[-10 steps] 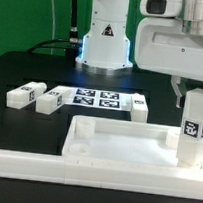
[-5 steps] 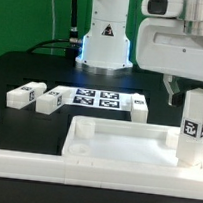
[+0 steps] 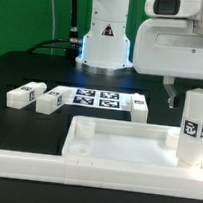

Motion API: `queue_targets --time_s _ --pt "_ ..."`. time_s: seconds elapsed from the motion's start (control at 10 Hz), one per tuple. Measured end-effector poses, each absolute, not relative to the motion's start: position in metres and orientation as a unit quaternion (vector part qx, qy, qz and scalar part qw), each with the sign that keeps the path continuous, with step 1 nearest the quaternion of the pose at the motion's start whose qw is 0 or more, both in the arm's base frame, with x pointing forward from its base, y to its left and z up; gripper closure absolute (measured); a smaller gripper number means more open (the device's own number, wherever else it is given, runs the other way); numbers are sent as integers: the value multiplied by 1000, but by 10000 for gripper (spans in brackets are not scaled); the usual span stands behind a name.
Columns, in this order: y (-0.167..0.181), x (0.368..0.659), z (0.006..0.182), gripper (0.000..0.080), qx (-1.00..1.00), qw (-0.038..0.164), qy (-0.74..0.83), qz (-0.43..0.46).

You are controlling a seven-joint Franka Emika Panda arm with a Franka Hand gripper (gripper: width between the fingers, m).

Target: Assemble desk

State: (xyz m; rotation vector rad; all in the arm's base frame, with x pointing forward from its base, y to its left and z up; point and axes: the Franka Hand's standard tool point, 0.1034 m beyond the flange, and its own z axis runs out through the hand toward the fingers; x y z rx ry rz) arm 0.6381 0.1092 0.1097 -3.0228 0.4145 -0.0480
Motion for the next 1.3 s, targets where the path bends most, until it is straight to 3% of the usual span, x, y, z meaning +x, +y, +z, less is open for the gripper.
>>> queue_targets --time_s 1.2,1.3 --pt "102 640 110 150 -959 33 -279 -33" --pt "102 640 110 274 -960 33 -277 -33"
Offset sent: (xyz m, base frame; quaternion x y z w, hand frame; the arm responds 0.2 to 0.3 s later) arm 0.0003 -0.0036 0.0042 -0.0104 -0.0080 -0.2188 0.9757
